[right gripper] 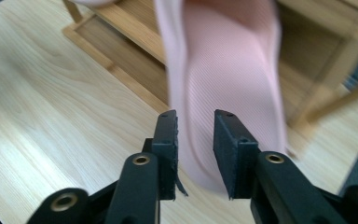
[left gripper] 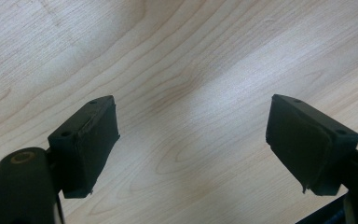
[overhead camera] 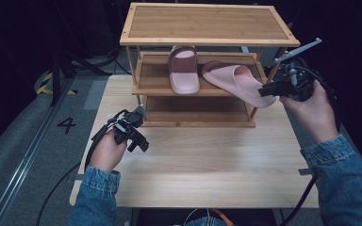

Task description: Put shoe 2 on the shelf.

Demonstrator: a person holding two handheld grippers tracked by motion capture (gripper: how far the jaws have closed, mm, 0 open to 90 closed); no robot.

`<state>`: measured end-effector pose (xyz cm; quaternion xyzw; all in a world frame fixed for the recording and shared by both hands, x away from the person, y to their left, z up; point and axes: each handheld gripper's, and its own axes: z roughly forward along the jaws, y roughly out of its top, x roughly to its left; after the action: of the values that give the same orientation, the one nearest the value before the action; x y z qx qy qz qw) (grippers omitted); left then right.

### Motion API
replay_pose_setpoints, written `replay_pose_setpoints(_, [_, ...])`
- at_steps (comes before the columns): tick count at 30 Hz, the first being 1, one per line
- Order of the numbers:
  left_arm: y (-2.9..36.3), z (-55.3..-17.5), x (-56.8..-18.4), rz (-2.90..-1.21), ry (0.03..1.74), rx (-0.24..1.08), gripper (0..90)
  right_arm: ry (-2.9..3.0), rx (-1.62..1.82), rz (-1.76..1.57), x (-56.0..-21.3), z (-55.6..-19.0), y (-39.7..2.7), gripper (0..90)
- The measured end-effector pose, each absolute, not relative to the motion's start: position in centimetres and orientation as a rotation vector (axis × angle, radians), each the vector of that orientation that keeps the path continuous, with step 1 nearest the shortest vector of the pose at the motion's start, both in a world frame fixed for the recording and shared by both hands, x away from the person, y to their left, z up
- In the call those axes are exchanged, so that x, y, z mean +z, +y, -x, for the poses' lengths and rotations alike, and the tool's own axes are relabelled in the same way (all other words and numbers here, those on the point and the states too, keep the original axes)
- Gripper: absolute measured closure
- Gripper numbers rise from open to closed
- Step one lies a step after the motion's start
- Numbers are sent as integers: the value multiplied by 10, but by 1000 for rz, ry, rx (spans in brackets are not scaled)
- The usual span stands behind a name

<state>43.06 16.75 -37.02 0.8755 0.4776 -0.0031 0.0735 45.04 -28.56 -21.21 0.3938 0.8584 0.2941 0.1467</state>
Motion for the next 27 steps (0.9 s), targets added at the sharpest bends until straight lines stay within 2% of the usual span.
replay_pose_setpoints(7, [167, -431, -372, -2632, 1437, -11, 172, 2440, 795, -1271, -231, -442, -324, 803])
replay_pose_setpoints(10, [167, -431, -372, -2632, 1438, -14, 172, 2460, 786, -1291, -242, -439, -329, 810])
replay_pose_setpoints(15, [166, -431, -373, -2638, 1430, -16, 172, 2500, 778, -1273, -255, -438, -324, 812])
replay_pose_setpoints(27, [168, -430, -373, -2629, 1434, -22, 172, 2531, 825, -1223, -260, -446, -302, 811])
